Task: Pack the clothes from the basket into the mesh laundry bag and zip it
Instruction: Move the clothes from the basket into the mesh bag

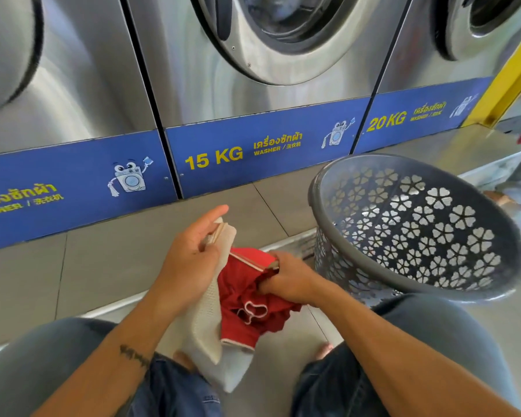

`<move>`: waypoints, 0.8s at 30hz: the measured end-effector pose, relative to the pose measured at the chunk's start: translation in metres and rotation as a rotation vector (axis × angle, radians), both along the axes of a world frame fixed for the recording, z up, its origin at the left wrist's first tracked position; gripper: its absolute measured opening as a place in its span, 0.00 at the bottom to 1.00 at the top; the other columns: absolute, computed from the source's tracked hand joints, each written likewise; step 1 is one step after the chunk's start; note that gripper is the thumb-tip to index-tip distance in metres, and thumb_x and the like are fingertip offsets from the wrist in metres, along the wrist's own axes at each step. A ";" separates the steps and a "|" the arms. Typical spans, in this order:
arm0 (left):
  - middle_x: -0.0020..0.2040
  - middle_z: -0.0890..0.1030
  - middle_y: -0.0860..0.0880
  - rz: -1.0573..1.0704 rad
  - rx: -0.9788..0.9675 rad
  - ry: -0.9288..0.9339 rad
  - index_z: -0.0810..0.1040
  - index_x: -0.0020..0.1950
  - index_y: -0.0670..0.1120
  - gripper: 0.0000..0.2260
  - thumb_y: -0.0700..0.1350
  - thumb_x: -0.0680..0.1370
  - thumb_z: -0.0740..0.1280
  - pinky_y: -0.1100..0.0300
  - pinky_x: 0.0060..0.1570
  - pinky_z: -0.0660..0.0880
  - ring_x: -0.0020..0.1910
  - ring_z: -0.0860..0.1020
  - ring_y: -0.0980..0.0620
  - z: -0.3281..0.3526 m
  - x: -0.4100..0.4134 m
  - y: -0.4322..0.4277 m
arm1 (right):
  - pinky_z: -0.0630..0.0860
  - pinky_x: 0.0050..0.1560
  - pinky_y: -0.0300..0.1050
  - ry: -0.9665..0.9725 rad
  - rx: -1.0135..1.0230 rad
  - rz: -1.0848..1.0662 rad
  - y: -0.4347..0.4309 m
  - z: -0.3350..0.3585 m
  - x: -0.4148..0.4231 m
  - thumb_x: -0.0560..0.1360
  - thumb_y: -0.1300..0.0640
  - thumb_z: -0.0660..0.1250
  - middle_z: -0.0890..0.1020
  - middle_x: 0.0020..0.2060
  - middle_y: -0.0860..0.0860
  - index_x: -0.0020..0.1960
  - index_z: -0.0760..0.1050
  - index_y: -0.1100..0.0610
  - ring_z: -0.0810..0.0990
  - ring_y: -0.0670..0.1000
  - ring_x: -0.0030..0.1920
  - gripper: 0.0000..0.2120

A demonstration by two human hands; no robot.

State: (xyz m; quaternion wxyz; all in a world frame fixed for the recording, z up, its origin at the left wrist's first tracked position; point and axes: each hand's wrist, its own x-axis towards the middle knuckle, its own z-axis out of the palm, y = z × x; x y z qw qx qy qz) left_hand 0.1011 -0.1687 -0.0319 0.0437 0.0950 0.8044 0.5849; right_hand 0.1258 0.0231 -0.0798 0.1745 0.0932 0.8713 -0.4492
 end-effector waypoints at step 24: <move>0.58 0.81 0.58 -0.155 -0.228 -0.189 0.72 0.70 0.66 0.25 0.44 0.77 0.64 0.58 0.54 0.79 0.54 0.81 0.53 -0.042 0.009 -0.029 | 0.79 0.58 0.54 -0.194 0.348 0.380 -0.067 -0.083 -0.019 0.76 0.56 0.66 0.83 0.57 0.57 0.69 0.69 0.57 0.82 0.59 0.56 0.23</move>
